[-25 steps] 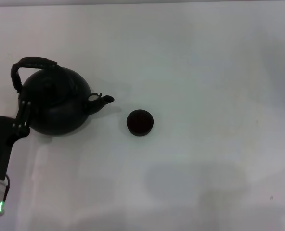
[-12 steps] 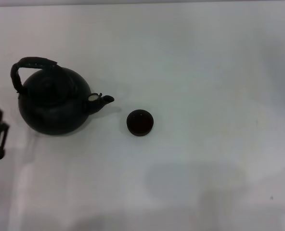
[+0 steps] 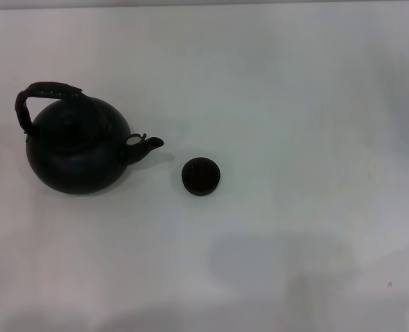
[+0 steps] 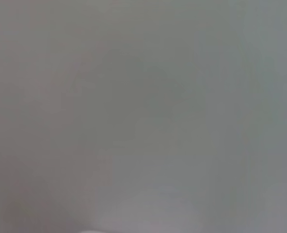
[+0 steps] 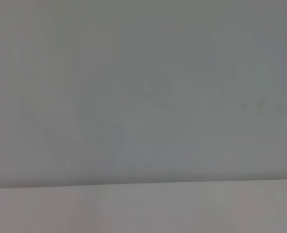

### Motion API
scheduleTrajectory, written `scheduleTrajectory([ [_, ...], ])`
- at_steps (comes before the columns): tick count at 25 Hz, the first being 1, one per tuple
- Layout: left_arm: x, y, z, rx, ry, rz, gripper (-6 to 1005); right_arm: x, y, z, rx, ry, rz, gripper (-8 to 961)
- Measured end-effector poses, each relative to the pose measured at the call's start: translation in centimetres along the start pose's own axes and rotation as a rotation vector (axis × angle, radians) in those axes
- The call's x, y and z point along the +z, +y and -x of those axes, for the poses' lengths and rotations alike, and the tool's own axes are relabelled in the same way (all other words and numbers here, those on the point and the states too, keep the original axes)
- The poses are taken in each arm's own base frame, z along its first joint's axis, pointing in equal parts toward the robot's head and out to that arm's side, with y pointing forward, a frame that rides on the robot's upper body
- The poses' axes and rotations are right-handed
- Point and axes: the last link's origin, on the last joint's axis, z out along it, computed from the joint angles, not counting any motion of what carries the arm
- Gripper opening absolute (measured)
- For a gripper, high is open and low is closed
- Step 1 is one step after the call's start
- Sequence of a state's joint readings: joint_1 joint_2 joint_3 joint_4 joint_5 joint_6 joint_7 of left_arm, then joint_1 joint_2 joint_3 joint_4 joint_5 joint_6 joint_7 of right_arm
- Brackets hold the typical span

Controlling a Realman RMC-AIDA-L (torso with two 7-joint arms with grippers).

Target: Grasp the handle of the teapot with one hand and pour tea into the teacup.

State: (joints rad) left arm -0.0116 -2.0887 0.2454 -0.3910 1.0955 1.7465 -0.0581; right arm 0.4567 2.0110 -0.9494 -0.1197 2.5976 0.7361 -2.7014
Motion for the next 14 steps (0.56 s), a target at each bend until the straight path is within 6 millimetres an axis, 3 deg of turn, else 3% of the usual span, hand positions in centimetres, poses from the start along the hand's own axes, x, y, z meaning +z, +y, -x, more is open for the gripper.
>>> scheduleTrajectory([
  [6, 3.6, -0.8, 0.0, -0.003, 0.011, 0.021, 758, 0.0, 0.0, 0.0, 0.0, 0.001, 0.0, 845],
  [14, 7.3, 1.6, 1.3, -0.006, -0.071, 0.143, 758, -0.1, 0.5, 0.2, 0.0, -0.025, 0.024, 845],
])
